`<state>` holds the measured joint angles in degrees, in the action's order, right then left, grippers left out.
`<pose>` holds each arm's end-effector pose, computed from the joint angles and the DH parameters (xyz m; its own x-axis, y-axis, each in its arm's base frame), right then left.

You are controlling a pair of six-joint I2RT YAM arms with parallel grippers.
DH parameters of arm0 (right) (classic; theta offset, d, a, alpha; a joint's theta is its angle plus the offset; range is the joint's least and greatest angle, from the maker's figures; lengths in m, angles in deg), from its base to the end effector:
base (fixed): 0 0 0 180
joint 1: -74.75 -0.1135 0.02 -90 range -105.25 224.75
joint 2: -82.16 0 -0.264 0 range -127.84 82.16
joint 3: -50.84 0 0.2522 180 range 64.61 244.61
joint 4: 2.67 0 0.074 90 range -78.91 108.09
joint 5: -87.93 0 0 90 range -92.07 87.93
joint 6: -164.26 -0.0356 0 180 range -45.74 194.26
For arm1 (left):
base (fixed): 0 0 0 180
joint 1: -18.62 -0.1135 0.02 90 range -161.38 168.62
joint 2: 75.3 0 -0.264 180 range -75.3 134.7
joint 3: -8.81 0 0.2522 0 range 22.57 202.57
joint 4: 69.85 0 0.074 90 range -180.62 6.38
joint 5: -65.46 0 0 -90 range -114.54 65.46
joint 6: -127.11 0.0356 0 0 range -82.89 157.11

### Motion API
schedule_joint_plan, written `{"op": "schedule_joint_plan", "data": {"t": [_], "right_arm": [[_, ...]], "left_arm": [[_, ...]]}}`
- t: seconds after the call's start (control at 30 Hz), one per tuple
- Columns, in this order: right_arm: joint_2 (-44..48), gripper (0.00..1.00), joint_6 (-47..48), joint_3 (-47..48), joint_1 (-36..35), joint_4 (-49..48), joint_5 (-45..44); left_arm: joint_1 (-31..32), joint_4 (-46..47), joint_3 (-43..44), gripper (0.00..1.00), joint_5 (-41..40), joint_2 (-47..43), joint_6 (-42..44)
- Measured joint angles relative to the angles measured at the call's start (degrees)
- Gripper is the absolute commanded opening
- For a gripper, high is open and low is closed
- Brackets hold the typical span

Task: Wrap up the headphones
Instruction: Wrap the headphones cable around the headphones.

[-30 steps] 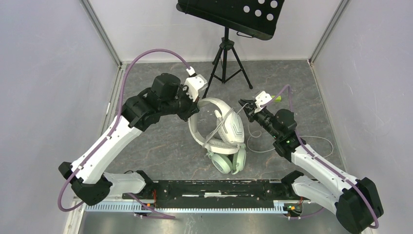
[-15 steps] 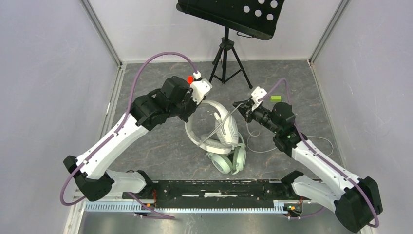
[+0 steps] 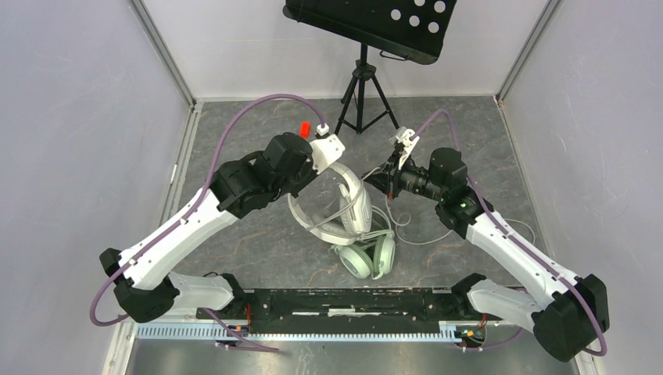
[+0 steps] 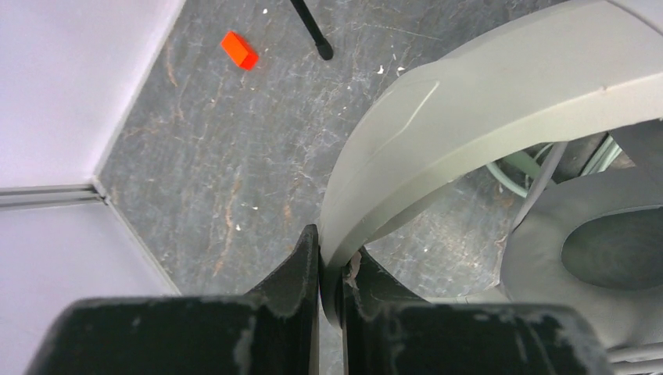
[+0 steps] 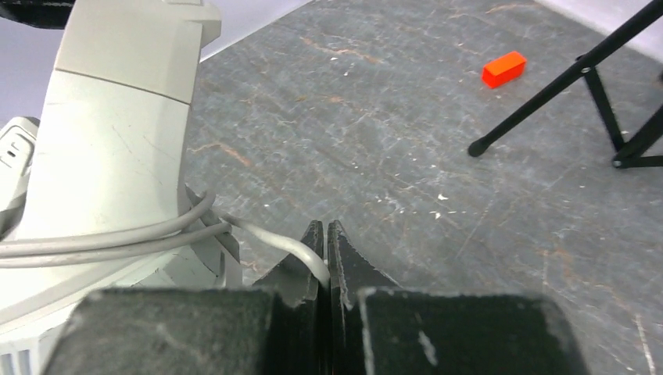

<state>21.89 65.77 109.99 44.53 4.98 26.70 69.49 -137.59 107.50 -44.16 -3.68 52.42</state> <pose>0.2033 0.1382 0.3218 -0.2561 0.0006 -0.9666 -0.8234 0.5237 0.2185 0.1626 -0.1809 0.4087 -0.2462 0.6967 -0.6738 0.6583 0.6304 0.4113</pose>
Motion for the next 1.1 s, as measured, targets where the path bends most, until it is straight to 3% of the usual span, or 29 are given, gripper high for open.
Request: {"op": "schedule_joint_plan", "data": {"t": [0.23,0.33,0.5,0.6,0.7,0.97,1.1], "right_arm": [[-0.3,0.12,0.7,0.0,0.2,-0.7,3.2],[1.9,0.0,4.5,-4.3,0.2,-5.8,1.6],[3.3,0.0,11.7,-10.6,0.2,-12.7,-1.0],[3.1,0.09,13.4,-11.0,0.2,-13.8,-2.5],[2.6,0.04,13.9,-10.9,0.2,-14.5,-3.2],[-1.3,0.03,13.2,-5.8,0.2,-11.2,-3.9],[-2.5,0.05,11.5,-1.2,0.2,-4.2,-2.6]], "left_arm": [[2.2,-1.5,-1.9,0.02,-2.3,-2.3,4.4],[2.6,-2.3,-2.1,0.02,-2.3,-2.3,4.9],[2.6,-2.8,-2.1,0.02,-2.4,-1.9,4.9],[2.7,-2.6,-2.1,0.02,-2.4,-1.2,4.9],[2.9,-2.2,-2.1,0.02,-2.3,-0.6,4.9],[2.9,-1.7,-2.0,0.02,-2.3,0.2,4.9],[2.9,-1.6,-1.9,0.02,-2.8,0.6,4.9]]}}
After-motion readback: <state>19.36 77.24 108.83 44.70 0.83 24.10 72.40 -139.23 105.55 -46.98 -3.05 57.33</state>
